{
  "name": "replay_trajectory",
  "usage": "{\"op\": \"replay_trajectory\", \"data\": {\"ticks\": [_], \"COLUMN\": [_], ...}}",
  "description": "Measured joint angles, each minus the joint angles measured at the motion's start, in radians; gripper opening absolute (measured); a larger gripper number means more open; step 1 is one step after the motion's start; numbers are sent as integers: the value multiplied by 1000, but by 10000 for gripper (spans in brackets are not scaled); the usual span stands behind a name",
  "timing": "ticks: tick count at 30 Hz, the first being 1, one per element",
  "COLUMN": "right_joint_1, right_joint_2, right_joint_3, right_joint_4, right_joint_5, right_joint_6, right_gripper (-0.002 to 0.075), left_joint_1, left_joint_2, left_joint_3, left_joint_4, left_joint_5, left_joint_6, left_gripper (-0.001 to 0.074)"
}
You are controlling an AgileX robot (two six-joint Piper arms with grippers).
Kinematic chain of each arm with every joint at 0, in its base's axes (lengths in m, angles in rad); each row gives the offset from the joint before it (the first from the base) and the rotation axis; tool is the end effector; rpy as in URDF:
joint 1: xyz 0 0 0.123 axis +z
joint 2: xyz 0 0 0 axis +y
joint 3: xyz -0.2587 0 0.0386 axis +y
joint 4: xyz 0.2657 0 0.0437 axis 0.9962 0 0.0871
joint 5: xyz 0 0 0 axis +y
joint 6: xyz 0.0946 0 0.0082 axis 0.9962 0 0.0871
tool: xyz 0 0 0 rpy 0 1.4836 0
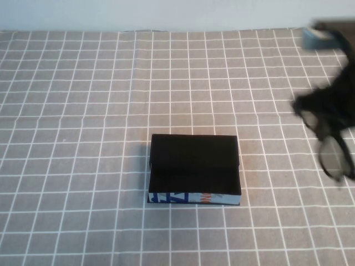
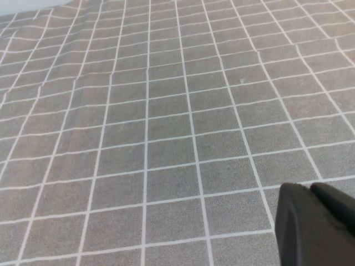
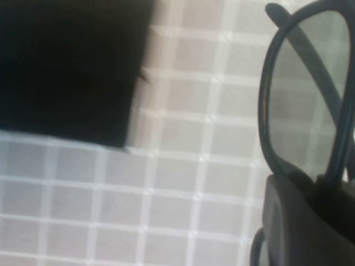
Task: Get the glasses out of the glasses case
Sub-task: Place the glasses on the table
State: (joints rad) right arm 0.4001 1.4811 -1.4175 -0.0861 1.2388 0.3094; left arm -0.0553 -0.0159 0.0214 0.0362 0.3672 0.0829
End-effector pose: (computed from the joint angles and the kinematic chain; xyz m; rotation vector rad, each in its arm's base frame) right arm 0.2942 0.1161 0.3221 -0.1446 2.7742 0.0607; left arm 0.0977 -0.0042 0.1729 0.1504 1.8503 0.0547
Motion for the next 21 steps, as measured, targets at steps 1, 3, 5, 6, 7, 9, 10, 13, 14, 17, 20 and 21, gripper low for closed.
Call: {"op": "replay_trajectory", "data": {"ticks": [1, 3, 5, 6, 7, 9, 10, 13, 14, 17, 20, 21], "right_joint_1": [-19, -47, -69, -76, -78, -78, -78, -79, -79, -79, -79, -79], "right_joint_2": [-22, -45, -47, -45, -40, -25, -13, 34, 55, 121, 173, 186], "right_joint_3": [50, 134, 217, 247, 281, 335, 353, 377, 378, 378, 378, 378], "right_joint_4": [-2, -2, -2, -4, -4, -4, -4, -4, -4, -4, 2, 6], "right_joint_5": [-3, -30, -83, -108, -142, -208, -238, -300, -312, -351, -387, -395], "right_joint_6": [4, 9, 13, 13, 13, 15, 15, 15, 15, -1, -18, -20], "right_gripper": [53, 53, 53, 53, 53, 53, 53, 53, 53, 53, 53, 53], "left_joint_1": [0, 0, 0, 0, 0, 0, 0, 0, 0, 0, 0, 0], "left_joint_2": [0, 0, 0, 0, 0, 0, 0, 0, 0, 0, 0, 0], "left_joint_3": [0, 0, 0, 0, 0, 0, 0, 0, 0, 0, 0, 0], "left_joint_4": [0, 0, 0, 0, 0, 0, 0, 0, 0, 0, 0, 0], "left_joint_5": [0, 0, 0, 0, 0, 0, 0, 0, 0, 0, 0, 0], "left_joint_6": [0, 0, 0, 0, 0, 0, 0, 0, 0, 0, 0, 0], "left_gripper": [-4, -4, -4, -4, -4, -4, -4, -4, -4, -5, -4, -5]}}
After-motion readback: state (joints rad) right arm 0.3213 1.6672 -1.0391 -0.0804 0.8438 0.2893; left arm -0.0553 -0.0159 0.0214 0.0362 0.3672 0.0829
